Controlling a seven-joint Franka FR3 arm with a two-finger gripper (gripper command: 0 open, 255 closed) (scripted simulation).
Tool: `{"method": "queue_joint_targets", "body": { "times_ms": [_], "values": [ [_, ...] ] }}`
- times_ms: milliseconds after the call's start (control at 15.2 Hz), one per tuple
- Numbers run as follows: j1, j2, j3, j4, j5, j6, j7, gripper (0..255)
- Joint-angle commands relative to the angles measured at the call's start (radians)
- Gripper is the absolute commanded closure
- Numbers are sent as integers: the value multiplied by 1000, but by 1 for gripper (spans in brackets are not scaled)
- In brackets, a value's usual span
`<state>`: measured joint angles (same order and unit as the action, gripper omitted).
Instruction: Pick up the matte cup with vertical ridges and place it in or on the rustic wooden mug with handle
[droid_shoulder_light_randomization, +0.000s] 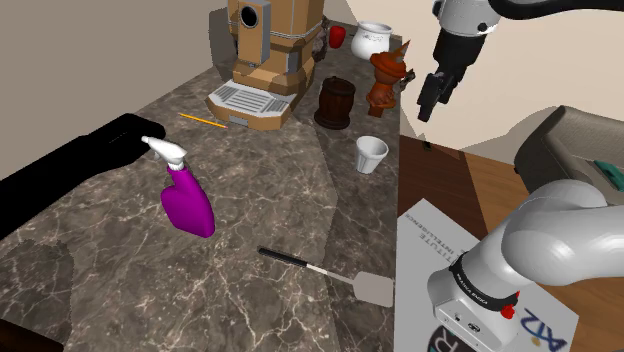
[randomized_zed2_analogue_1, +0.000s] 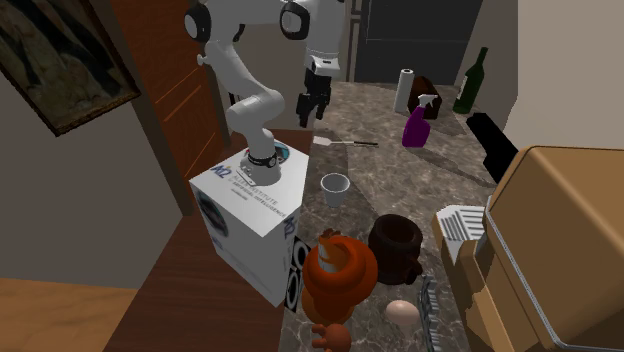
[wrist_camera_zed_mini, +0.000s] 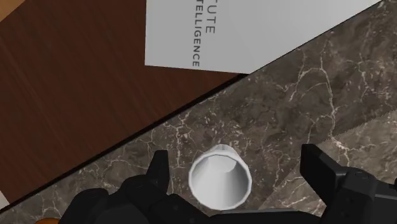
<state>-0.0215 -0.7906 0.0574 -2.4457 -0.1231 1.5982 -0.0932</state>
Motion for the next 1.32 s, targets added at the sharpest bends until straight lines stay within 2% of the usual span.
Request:
{"method": "queue_joint_targets", "body": {
  "times_ms": [0, 528, 990, 1254],
  "values": [
    [0, 0, 0, 0, 0, 0, 0, 0],
    [-8, 188, 50, -98, 18, 300, 128, 0],
    [-28, 430, 96, -98, -2, 554, 248, 0],
    [-34, 460, 96, -121, -12, 606, 257, 0]
  ]
}}
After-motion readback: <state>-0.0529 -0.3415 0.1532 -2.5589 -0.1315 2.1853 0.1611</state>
